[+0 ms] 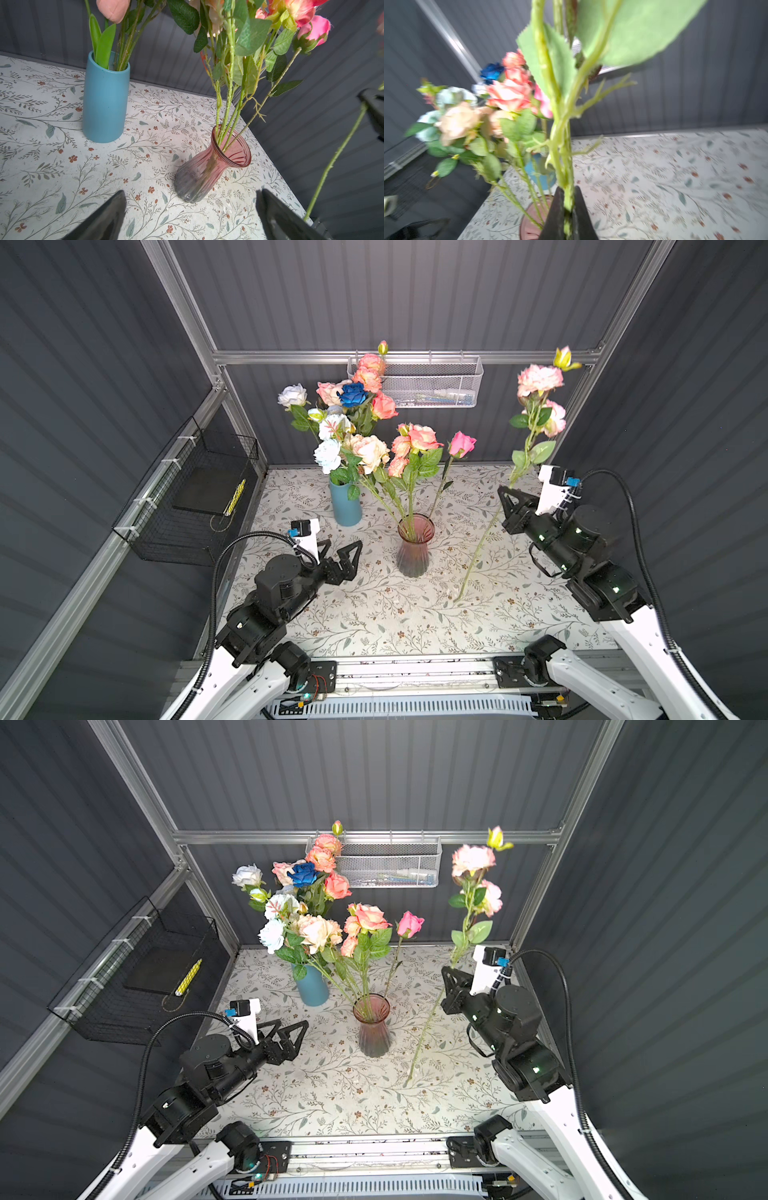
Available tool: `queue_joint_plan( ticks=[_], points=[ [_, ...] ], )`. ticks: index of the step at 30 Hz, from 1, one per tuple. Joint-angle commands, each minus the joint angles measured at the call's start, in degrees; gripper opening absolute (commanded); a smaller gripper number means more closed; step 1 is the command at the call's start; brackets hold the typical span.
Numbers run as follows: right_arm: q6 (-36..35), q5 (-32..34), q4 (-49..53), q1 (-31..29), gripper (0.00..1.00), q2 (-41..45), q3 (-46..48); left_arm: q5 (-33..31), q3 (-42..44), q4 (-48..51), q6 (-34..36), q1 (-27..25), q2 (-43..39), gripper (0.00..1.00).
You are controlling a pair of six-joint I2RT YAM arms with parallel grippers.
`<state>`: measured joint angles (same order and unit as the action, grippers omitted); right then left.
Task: Arrange the flowers into the vase
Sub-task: 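Lift the pink rose spray high with the right gripper, then lower the pink rose spray into the pink glass vase with the right gripper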
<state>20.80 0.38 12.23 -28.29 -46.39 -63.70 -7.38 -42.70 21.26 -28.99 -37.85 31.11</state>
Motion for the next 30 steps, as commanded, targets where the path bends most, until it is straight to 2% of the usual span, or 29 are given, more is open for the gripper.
queue_joint_plan(
  ticks=[1, 9, 14, 18, 22, 30],
  points=[
    [-5.22, -3.46, -4.34, -4.13, 0.00, -4.07, -6.19, -0.53, -1.34, -0.21, 0.08, -0.39, 0.39, 1.00],
    [-11.81, -3.81, -15.77, -11.96, 0.00, -17.24, -19.31, -0.62, -1.62, -0.07, -0.35, -0.39, 0.70, 1.00],
    [-17.08, -0.46, -19.90, -13.33, 0.00, -24.89, -25.90, -0.70, -1.99, 0.43, -0.60, -0.39, 0.56, 1.00],
    [-20.18, 2.10, -20.81, -13.37, 0.00, -28.87, -27.59, -0.70, -1.95, 0.58, -0.63, -0.39, 0.27, 1.00],
    [-20.60, 3.11, -21.49, -13.53, 0.00, -29.99, -24.43, -0.73, -1.95, 0.88, -0.63, -0.39, 0.02, 1.00],
    [-18.35, 4.99, -28.79, -14.90, 0.01, -25.70, -4.86, -0.80, -1.95, 0.76, -0.57, -0.39, 0.35, 1.00]
  ],
)
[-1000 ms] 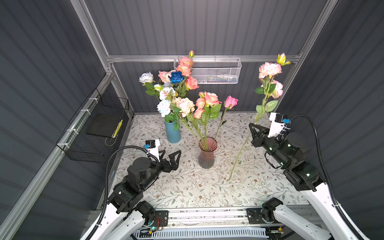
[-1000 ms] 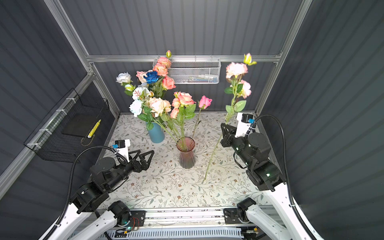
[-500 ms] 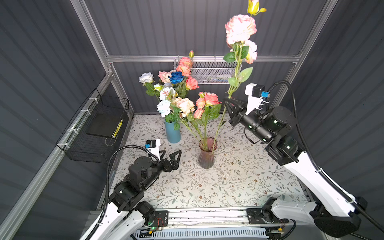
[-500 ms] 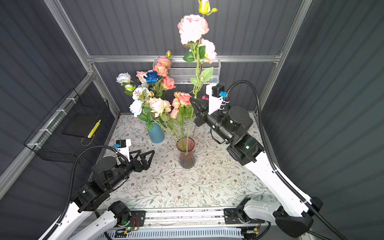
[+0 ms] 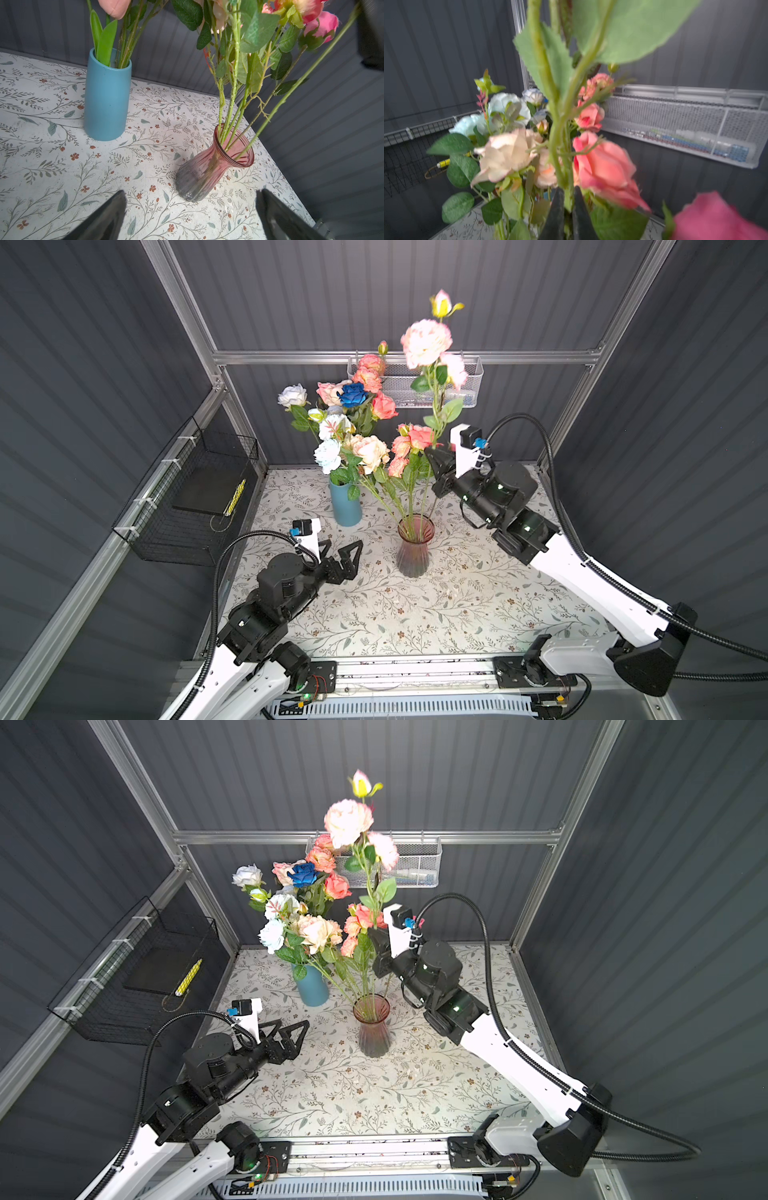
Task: Arrange the flowers into the vase
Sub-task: 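Lower the pink rose spray into the pink glass vase with the right gripper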
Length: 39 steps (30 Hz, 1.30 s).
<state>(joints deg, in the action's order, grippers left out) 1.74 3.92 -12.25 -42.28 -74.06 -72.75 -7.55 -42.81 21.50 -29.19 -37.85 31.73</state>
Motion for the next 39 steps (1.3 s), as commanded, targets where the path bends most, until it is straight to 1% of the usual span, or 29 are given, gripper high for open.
queue_joint_plan(
  ticks=[1, 5, 8, 10, 12, 16, 19, 23, 26, 27, 28, 29, 31, 35, 37, 39],
  points=[
    [1.18, 1.46, -4.79, -1.19, 0.02, 2.67, 5.95, -0.56, -1.86, 0.48, -0.33, -0.39, -0.13, 1.00],
    [2.50, 2.53, -5.63, -2.64, 0.07, 5.17, 12.23, -0.54, -1.43, -0.04, -0.36, -0.39, 0.08, 1.00],
    [3.71, 2.33, -4.75, -3.09, 0.11, 5.42, 14.58, -0.52, -0.98, -0.57, -0.44, -0.39, 0.22, 1.00],
    [4.76, 2.40, -4.09, -3.24, 0.17, 5.61, 15.61, -0.49, -1.00, -0.71, -0.43, -0.39, 0.43, 1.00],
    [6.03, 2.32, -4.42, -3.42, 0.25, 6.09, 17.35, -0.53, -1.05, -0.51, -0.43, -0.39, 0.64, 1.00],
    [7.95, 1.77, -4.40, -3.50, 0.36, 7.05, 19.66, -0.55, -0.79, -0.50, -0.43, -0.39, 0.79, 1.00],
    [9.26, 1.55, -5.51, -3.60, 0.50, 9.06, 22.17, -0.87, -0.87, -0.33, -0.35, -0.39, 0.85, 1.00],
    [10.62, 2.46, -5.50, -3.60, 0.61, 13.21, 25.24, -1.72, -0.68, -0.05, -0.19, -0.39, 1.07, 1.00],
    [11.54, 2.44, -5.54, -3.60, 0.72, 16.52, 27.85, -3.34, -0.05, 0.17, -0.17, -0.39, 1.44, 1.00],
    [11.87, 2.20, -5.80, -3.63, 0.78, 17.84, 28.93, -3.94, 0.25, 0.34, -0.47, -0.39, 1.54, 1.00],
    [12.06, 1.93, -6.21, -3.61, 0.93, 18.98, 29.91, -4.52, 0.58, 0.39, -0.60, -0.39, 1.63, 1.00],
    [12.40, 1.71, -6.67, -3.60, 0.99, 20.23, 30.99, -5.06, 0.95, 0.29, -0.78, -0.39, 1.80, 1.00],
    [12.70, 1.46, -7.50, -3.60, 0.99, 22.66, 32.99, -6.56, 1.44, 0.37, -1.62, -0.39, 2.18, 1.00],
    [13.37, 5.05, -8.11, -3.61, 0.99, 26.95, 36.56, -10.53, 1.94, 0.69, -2.95, -0.39, 3.48, 1.00],
    [13.25, 5.22, -8.12, -3.60, 0.99, 27.74, 37.67, -11.07, 1.68, 0.78, -3.32, -0.39, 4.59, 1.00],
    [12.45, 4.11, -5.93, -3.60, 0.99, 27.05, 36.14, -10.14, 1.39, 0.35, -3.63, -0.39, 5.96, 1.00]
  ],
)
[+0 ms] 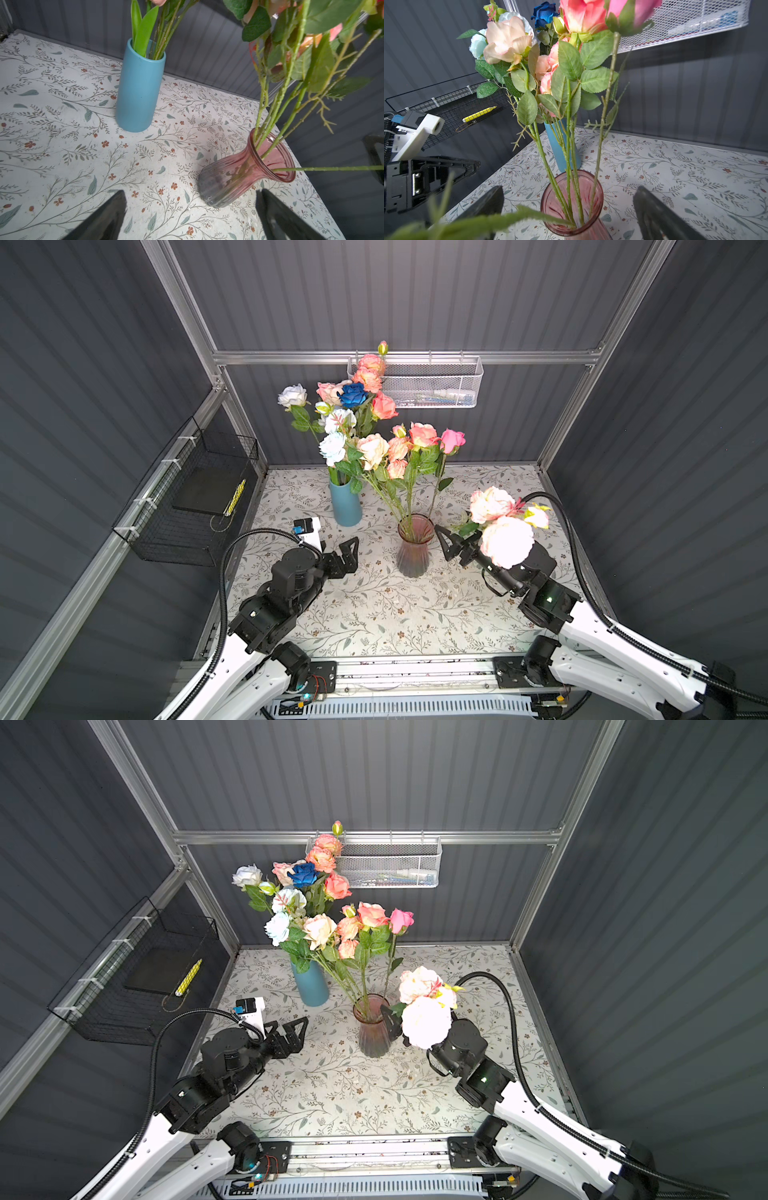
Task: Arrange the flowers into the vase
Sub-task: 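Lower the pink rose spray into the pink glass vase with the right gripper, then open the right gripper and withdraw it from the vase while the left arm retracts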
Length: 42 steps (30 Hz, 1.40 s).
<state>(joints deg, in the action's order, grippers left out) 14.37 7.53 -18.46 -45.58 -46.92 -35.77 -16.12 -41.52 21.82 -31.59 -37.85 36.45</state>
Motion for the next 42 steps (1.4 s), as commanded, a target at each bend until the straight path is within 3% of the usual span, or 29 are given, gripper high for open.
queue_joint_plan(
  ticks=[1, 5, 8, 13, 17, 19, 22, 26, 28, 30, 31, 33, 34, 42],
  points=[
    [-0.46, -0.16, 2.41, -0.30, 0.99, -0.96, -2.65, -1.06, -0.06, -0.20, -1.32, -0.39, 1.95, 1.00],
    [-0.42, 0.40, 18.23, -0.22, 0.97, -8.13, -16.47, 0.30, -1.43, -0.17, -1.87, -0.39, 4.82, 1.00],
    [-0.12, 0.89, 31.35, -0.12, 0.89, -14.42, -27.19, 1.12, -1.72, -0.48, -2.24, -0.39, 5.97, 1.00],
    [2.80, 1.61, 38.59, 0.42, 0.67, -20.57, -35.28, 1.79, -2.04, -0.73, -1.90, -0.39, 6.76, 1.00],
    [3.17, 1.46, 47.74, 1.51, 0.62, -26.11, -42.62, 1.46, -3.46, 0.97, -1.12, -0.39, 7.72, 1.00],
    [3.21, 0.50, 46.73, 1.55, 0.52, -26.26, -41.48, 0.77, -3.82, 1.94, -1.06, -0.39, 7.94, 1.00],
    [3.04, -1.14, 42.65, 1.59, 0.29, -25.62, -38.05, 0.41, -3.24, 2.16, -1.25, -0.39, 7.68, 1.00],
    [2.34, -1.14, 42.86, 1.63, 0.23, -27.55, -38.56, 0.79, -3.15, 1.78, -1.19, -0.39, 7.59, 1.00],
    [2.39, -1.55, 43.16, 1.64, 0.26, -27.85, -38.59, 0.85, -3.34, 1.82, -1.08, -0.39, 7.76, 1.00],
    [2.48, -1.87, 42.71, 1.64, 0.41, -27.09, -37.87, 0.77, -3.31, 1.91, -0.99, -0.39, 7.85, 1.00],
    [2.46, -2.55, 41.79, 1.59, 0.55, -26.22, -37.04, 0.77, -3.32, 1.91, -0.93, -0.39, 7.85, 1.00],
    [2.16, -3.57, 39.75, 1.64, 0.94, -24.00, -35.60, 0.66, -3.46, 1.91, -0.93, -0.39, 7.85, 1.00],
    [1.64, -4.51, 38.94, 1.63, 0.99, -22.99, -35.02, 0.46, -3.57, 1.96, -0.85, -0.39, 7.81, 1.00],
    [-3.05, -12.57, 35.75, 2.31, 0.99, -14.32, -25.36, -4.63, -5.82, 2.78, -0.84, -0.39, 8.72, 1.00]
  ],
)
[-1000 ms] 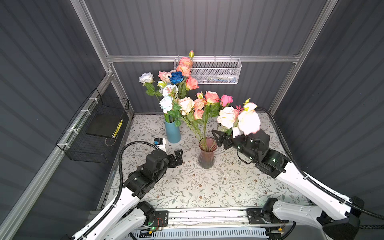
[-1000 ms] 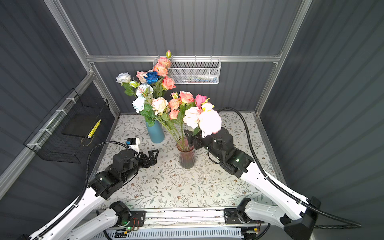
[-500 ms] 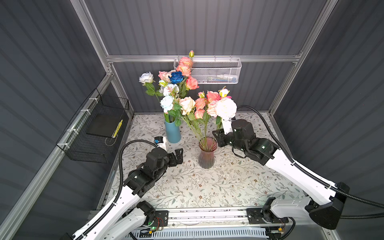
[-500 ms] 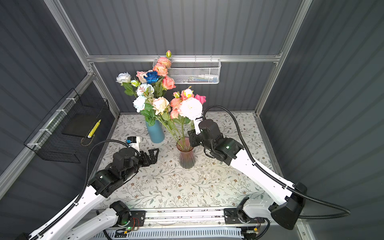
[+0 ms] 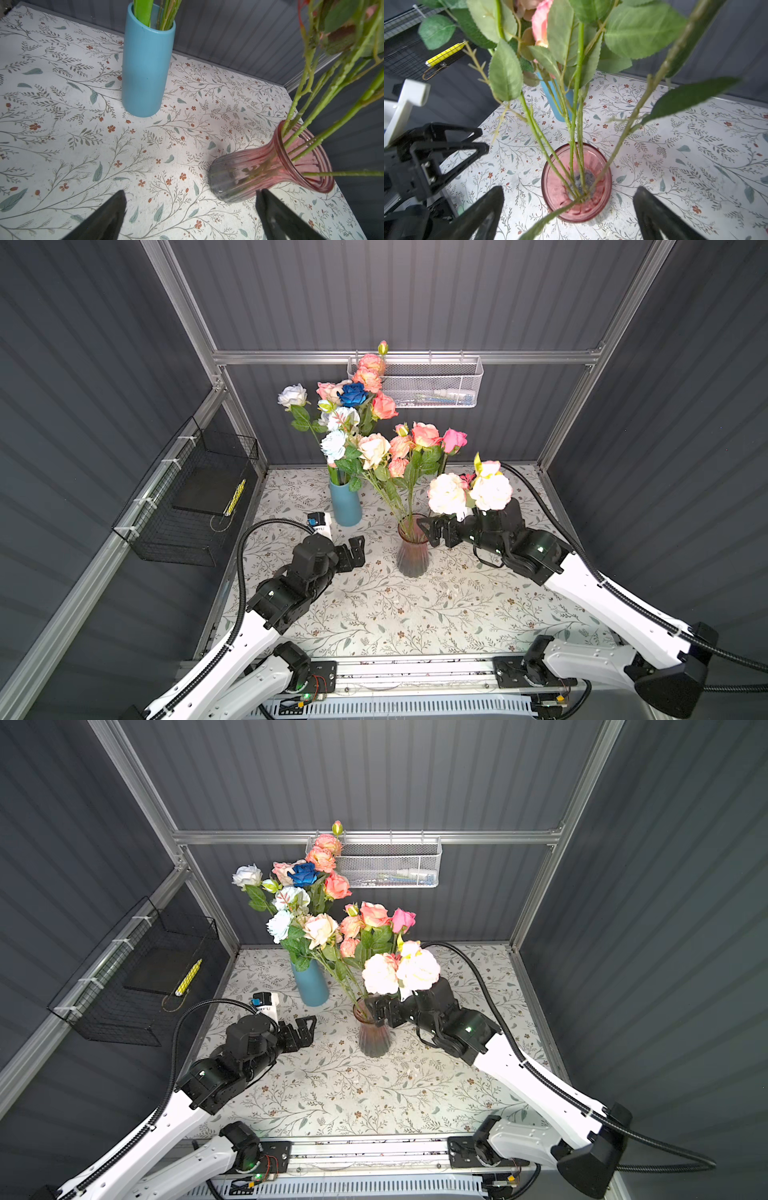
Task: Arrange the flowers into the vase
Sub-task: 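Open the right gripper and withdraw it from the vase while the left arm retracts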
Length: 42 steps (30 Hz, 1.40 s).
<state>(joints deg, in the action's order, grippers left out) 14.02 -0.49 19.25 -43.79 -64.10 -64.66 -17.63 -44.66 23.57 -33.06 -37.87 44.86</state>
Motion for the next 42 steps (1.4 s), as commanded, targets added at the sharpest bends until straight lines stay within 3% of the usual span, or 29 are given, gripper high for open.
queue_joint_plan(
  ticks=[1, 7, 14, 16, 20, 23, 25, 28, 32, 37, 42],
  points=[
    [-3.12, -5.71, -3.10, 0.71, 0.99, 4.41, 5.73, -3.99, -2.98, 1.11, 0.67, -0.37, 0.63, 1.00],
    [-2.86, -7.15, -7.04, 2.27, 0.99, 11.48, 16.41, -7.74, -5.98, 3.18, 0.74, -0.37, 3.49, 1.00],
    [-1.42, -5.77, -8.38, 2.35, 0.99, 14.98, 22.75, -13.22, -6.75, 3.55, 0.29, -0.36, 4.96, 1.00],
    [-0.38, -3.71, -9.32, 2.39, 0.99, 16.03, 24.47, -19.99, -5.70, 3.79, -0.39, -0.37, 5.55, 1.00],
    [1.83, 2.51, -11.94, 2.41, 0.99, 19.20, 26.95, -40.10, -3.25, 7.15, -6.98, -0.05, 9.78, 1.00],
    [2.72, 7.90, -14.74, 2.45, 0.99, 22.20, 29.23, -44.50, -1.88, 2.06, -1.63, 2.50, 13.33, 1.00],
    [3.14, 10.80, -15.95, 2.42, 0.99, 23.97, 30.51, -42.84, -0.47, -4.11, 3.43, 6.12, 14.73, 1.00],
    [4.06, 15.12, -17.22, 2.53, 0.99, 26.15, 31.86, -34.62, 2.75, -15.93, 9.00, 14.74, 15.83, 1.00],
    [5.70, 19.34, -18.54, 2.70, 0.99, 28.24, 33.24, -33.47, 4.91, -28.02, 18.77, 21.87, 22.13, 1.00],
    [7.53, 23.79, -18.13, 3.05, 0.99, 30.22, 33.64, -26.70, 7.45, -40.04, 29.67, 27.12, 33.44, 1.00],
    [7.59, 25.01, -16.58, 3.59, 0.99, 30.36, 32.82, -18.07, 11.25, -51.17, 30.93, 28.63, 40.06, 1.00]
  ],
)
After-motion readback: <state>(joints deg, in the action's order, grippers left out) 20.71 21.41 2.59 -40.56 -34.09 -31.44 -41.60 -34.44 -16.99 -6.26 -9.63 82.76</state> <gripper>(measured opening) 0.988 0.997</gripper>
